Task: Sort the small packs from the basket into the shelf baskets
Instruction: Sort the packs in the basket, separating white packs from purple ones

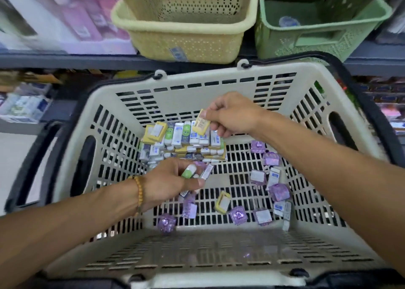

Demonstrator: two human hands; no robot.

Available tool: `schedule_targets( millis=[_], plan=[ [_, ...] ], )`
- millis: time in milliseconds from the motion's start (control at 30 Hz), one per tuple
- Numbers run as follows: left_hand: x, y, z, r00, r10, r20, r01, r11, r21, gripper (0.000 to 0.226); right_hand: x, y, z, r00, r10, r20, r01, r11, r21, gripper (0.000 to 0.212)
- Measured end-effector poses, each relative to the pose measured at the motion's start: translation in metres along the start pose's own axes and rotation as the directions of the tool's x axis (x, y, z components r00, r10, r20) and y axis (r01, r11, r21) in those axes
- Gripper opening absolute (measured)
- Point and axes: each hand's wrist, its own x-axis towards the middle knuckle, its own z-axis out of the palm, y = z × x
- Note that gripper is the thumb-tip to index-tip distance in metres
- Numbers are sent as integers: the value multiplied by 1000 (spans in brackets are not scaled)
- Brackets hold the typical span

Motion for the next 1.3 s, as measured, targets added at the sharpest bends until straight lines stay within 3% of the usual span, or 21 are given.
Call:
schedule_targets(
  millis=[133, 233, 367, 433, 500, 567, 733, 900, 1067, 1133, 1233, 1300],
  plan=[
    [-21, -2, -23, 989, -48, -137, 41, 998, -57, 22, 29, -15, 42, 997, 25, 73, -18, 995, -99, 22],
    [-26, -2, -33, 984, -85, -155, 56, 981, -184, 23, 40, -18, 62, 993, 83, 83, -70, 987, -143, 21],
    [-24, 4, -40, 981, -42, -189, -20, 948, -317, 18, 27, -16, 61, 998, -28, 53, 36, 987, -156, 32],
    [-20, 7, -42, 980, -35, -197, -39, 931, -363, 21, 13, -14, 54, 984, -20, 177, 35, 996, -86, 29],
    [-15, 12, -44, 987, -23, -160, -48, 903, -426, 23, 4, -11, 48, 942, 8, 337, -29, 998, 58, 12],
    [-11, 14, -45, 993, -4, -114, -50, 883, -466, 25, 3, -6, 43, 918, 3, 397, -99, 970, 222, 9],
    [-8, 15, -49, 991, -8, -137, -64, 856, -513, 24, 14, 0, 37, 955, 31, 296, -151, 908, 390, 13],
    [-11, 8, -56, 970, -83, -230, -81, 779, -621, 21, 32, 2, 45, 969, 245, 28, -246, 950, 193, 16],
    [-6, 12, -53, 947, -105, -302, -122, 754, -645, 17, 29, -7, 55, 987, 138, -83, -128, 985, 115, 12],
    [-2, 13, -53, 942, -102, -319, -133, 759, -638, 20, 19, -10, 53, 999, 41, -22, -40, 997, 63, 13],
    [1, 15, -51, 947, -70, -315, -152, 765, -626, 22, 1, -16, 55, 981, -24, 195, 10, 997, 72, 6],
    [3, 17, -48, 955, -57, -290, -147, 758, -636, 20, -4, -16, 56, 977, -20, 213, 5, 997, 74, 8]
  ],
)
